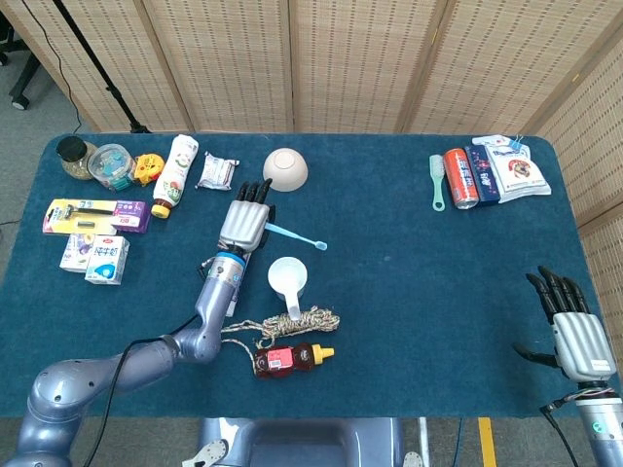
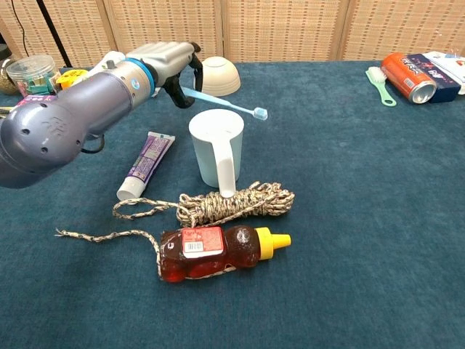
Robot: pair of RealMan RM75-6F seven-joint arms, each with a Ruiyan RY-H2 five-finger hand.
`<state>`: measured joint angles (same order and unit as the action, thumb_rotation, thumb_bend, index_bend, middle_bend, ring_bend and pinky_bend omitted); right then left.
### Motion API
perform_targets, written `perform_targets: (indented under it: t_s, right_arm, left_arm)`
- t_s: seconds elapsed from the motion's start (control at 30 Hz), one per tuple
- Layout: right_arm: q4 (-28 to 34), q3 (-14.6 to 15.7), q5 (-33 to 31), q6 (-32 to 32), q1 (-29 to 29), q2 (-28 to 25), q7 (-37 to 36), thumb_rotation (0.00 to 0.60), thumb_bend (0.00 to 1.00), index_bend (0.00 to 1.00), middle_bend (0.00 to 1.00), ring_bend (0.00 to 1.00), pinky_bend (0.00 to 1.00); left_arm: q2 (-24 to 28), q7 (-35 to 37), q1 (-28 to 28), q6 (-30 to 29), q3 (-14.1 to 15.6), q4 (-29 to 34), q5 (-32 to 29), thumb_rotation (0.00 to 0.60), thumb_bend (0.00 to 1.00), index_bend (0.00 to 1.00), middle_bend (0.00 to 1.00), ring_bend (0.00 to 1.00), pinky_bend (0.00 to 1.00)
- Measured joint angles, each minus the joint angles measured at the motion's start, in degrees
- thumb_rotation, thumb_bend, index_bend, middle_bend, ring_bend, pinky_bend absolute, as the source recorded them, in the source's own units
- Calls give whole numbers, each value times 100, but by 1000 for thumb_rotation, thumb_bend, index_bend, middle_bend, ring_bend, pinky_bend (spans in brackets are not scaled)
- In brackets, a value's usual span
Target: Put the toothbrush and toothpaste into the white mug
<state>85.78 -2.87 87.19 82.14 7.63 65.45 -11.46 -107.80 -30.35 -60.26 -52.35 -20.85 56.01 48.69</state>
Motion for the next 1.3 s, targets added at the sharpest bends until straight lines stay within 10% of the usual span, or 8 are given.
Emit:
perform_targets:
  t_s: [0.63,1.3]
  right_arm:
    - [147,54,202,126,-34,-54,17,600,0,0,0,0,0]
    - [202,52,242,198,-65,-97,-35,600,0,0,0,0,0]
  left_arm:
    - [2593,-1610,566,-1755,1013,2661,2735,600,432,572,0,0,0]
    - [2866,-2552,574,-1836,1740,2560,4961,600,424,576,0,0,0]
